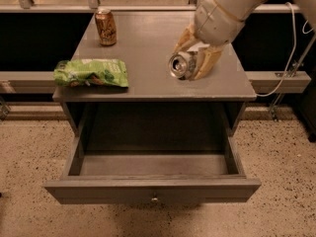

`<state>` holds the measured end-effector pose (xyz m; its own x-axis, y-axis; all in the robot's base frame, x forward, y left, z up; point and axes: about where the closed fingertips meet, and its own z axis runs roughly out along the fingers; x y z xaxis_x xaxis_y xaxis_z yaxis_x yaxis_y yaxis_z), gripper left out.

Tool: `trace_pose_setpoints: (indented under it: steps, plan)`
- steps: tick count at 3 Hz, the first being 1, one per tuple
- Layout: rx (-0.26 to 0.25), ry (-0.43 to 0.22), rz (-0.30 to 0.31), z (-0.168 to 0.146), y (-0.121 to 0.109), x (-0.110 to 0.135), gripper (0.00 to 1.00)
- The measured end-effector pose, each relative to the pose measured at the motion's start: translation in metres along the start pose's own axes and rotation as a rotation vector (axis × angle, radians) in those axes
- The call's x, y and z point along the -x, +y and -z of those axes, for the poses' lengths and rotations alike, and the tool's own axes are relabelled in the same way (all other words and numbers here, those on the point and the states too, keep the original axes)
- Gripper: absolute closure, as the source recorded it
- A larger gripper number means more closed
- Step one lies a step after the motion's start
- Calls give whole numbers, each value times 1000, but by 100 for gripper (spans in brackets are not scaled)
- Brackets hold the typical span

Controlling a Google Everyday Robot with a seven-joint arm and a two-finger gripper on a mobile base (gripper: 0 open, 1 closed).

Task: Place 7up can into top drawer

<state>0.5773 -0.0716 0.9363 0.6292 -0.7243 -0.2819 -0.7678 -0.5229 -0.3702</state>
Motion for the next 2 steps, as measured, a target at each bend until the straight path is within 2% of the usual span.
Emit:
trace_pose_setpoints:
  steps: [1,2]
  plan:
    - [1,-12,-133,23,31,-14,100]
    - [-24,-153,-307,8,66,-35,100]
